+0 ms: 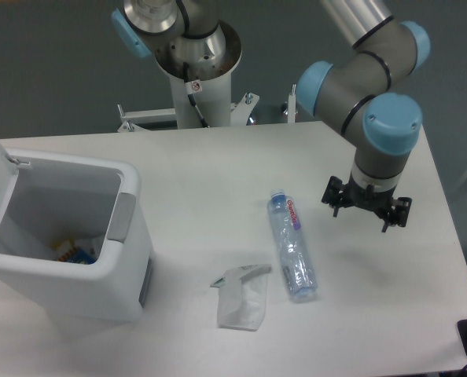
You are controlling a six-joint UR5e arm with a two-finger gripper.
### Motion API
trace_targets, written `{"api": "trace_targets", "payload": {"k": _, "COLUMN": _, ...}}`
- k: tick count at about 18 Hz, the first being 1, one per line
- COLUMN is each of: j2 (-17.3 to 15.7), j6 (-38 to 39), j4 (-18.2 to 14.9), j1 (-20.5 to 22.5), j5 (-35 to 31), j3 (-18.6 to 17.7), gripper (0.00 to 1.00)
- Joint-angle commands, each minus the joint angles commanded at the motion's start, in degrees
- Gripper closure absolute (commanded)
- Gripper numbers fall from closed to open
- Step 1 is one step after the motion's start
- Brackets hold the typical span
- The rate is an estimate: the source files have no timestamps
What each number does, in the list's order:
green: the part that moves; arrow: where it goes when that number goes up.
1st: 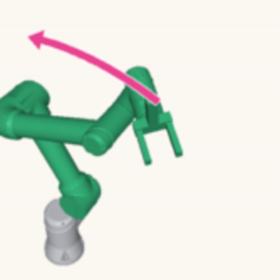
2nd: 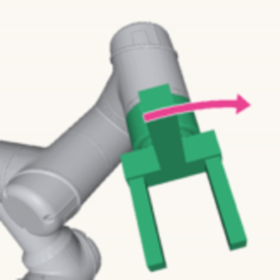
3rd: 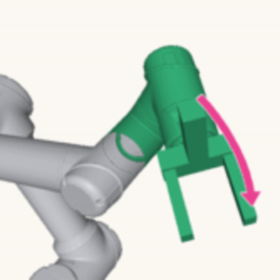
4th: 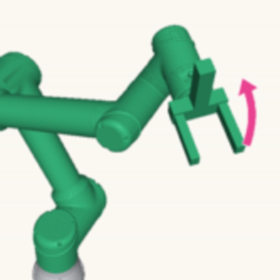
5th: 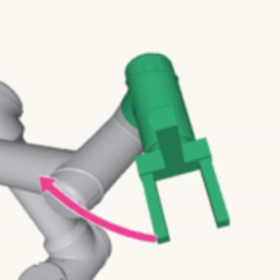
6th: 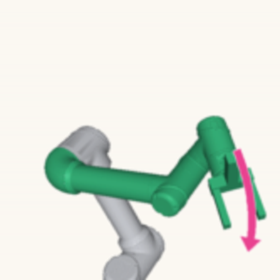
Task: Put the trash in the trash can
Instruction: 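Move the open gripper over the clear plastic water bottle, then lower the gripper around the bottle and close on it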
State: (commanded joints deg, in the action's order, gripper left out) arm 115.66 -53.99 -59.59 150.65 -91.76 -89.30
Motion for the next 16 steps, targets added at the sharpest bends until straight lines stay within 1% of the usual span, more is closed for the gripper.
{"api": "trace_targets", "payload": {"k": 1, "j2": 0.2, "j6": 2.1, "j4": 0.4, "j1": -0.5, "j5": 0.0, "j3": -0.1, "gripper": 0.00}}
{"api": "trace_targets", "payload": {"k": 3, "j2": 1.0, "j6": 3.4, "j4": 2.1, "j1": -1.4, "j5": -0.1, "j3": -0.2, "gripper": 0.00}}
{"api": "trace_targets", "payload": {"k": 6, "j2": 1.5, "j6": 4.2, "j4": 2.4, "j1": -2.5, "j5": 0.2, "j3": -0.5, "gripper": 0.00}}
{"api": "trace_targets", "payload": {"k": 9, "j2": 2.4, "j6": 7.4, "j4": 2.5, "j1": -3.1, "j5": 2.3, "j3": -0.4, "gripper": 0.00}}
{"api": "trace_targets", "payload": {"k": 11, "j2": 3.4, "j6": 8.6, "j4": 4.4, "j1": -4.3, "j5": 2.7, "j3": -0.1, "gripper": 0.00}}
{"api": "trace_targets", "payload": {"k": 12, "j2": 4.6, "j6": 12.1, "j4": 6.4, "j1": -5.0, "j5": 2.7, "j3": 0.1, "gripper": 0.00}}
{"api": "trace_targets", "payload": {"k": 13, "j2": 5.4, "j6": 14.3, "j4": 7.5, "j1": -5.3, "j5": 2.7, "j3": 0.3, "gripper": 0.00}}
{"api": "trace_targets", "payload": {"k": 16, "j2": 6.9, "j6": 16.2, "j4": 7.7, "j1": -6.2, "j5": 2.7, "j3": 1.2, "gripper": 0.00}}
